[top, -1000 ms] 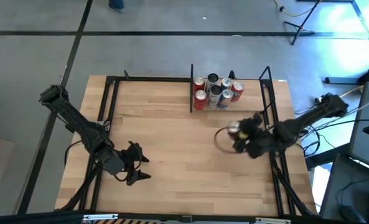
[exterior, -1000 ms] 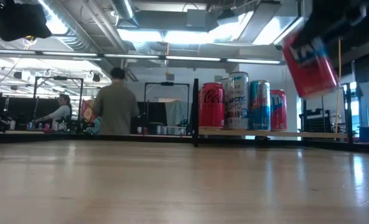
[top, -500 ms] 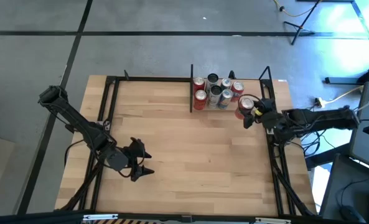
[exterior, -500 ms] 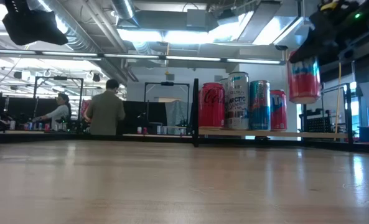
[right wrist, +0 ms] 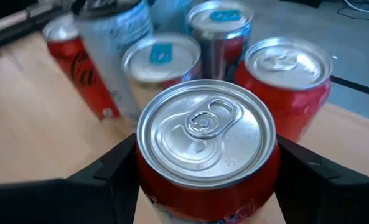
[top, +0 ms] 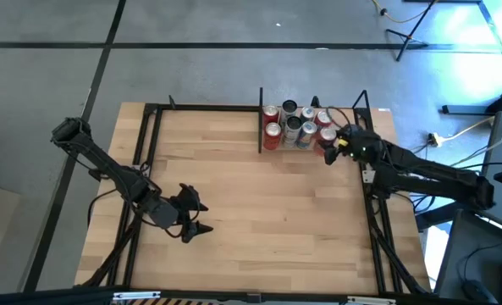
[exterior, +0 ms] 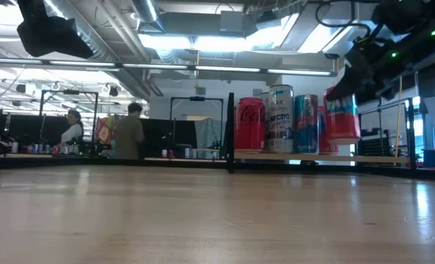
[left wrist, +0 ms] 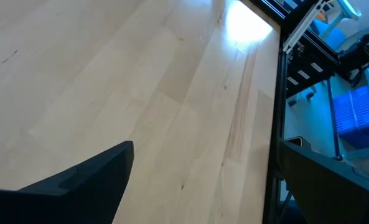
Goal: Place canned beverage on shelf
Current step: Put the orange soda can on the shelf aligned with other red soda can
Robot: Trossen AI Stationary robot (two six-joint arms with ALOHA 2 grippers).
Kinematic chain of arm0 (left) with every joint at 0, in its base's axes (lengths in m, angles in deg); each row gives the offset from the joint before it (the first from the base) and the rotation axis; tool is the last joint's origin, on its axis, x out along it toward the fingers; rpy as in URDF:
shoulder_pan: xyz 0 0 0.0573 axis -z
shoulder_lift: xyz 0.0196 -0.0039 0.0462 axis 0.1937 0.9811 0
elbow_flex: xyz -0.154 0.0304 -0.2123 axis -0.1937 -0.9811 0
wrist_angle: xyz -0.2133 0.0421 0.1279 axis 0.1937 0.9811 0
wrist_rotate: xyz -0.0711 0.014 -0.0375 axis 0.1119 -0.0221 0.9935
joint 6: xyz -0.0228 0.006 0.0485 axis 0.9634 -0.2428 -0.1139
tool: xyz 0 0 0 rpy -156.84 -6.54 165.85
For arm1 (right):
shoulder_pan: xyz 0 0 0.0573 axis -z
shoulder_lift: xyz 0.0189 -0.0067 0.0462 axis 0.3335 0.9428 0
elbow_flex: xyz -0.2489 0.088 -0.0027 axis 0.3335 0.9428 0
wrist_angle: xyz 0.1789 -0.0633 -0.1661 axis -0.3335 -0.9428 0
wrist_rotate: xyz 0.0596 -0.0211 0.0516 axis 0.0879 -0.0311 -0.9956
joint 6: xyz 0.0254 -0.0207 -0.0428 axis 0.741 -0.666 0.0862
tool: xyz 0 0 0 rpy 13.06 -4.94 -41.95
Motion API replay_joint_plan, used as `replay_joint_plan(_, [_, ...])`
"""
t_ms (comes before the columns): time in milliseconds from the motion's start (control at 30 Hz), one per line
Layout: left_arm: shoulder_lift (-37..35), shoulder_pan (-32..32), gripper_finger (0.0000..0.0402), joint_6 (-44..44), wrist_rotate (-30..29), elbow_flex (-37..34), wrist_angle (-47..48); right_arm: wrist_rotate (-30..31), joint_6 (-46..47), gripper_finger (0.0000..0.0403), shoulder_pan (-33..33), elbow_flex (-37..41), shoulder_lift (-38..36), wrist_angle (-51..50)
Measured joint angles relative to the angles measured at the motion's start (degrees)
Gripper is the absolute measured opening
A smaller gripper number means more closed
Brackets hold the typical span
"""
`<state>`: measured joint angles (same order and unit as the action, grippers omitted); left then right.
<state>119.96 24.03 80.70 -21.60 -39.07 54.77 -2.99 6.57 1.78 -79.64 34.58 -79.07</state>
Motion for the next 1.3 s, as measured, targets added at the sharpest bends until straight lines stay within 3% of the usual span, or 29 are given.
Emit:
replay_joint_plan(433, [0.0, 0.0, 0.039, 0.0, 0.0, 0.0, 0.0, -16.2, -7.2, 0.0263, 15.7, 4.8, 1.0, 8.6])
replay_joint_plan(700, [0.0, 0.0, 0.039, 0.0, 0.0, 0.0, 0.0, -20.0, -9.4, 0.0263, 19.8, 5.2, 4.1, 12.3])
replay_joint_plan(967, [0.0, -0.1, 0.039, 0.0, 0.0, 0.0, 0.0, -20.5, -9.4, 0.0264, 19.7, 5.3, 7.4, 16.1])
replay_joint_plan(1300, [0.0, -0.1, 0.039, 0.0, 0.0, 0.0, 0.0, -19.8, -10.4, 0.0387, 19.7, 5.0, 8.7, 15.9])
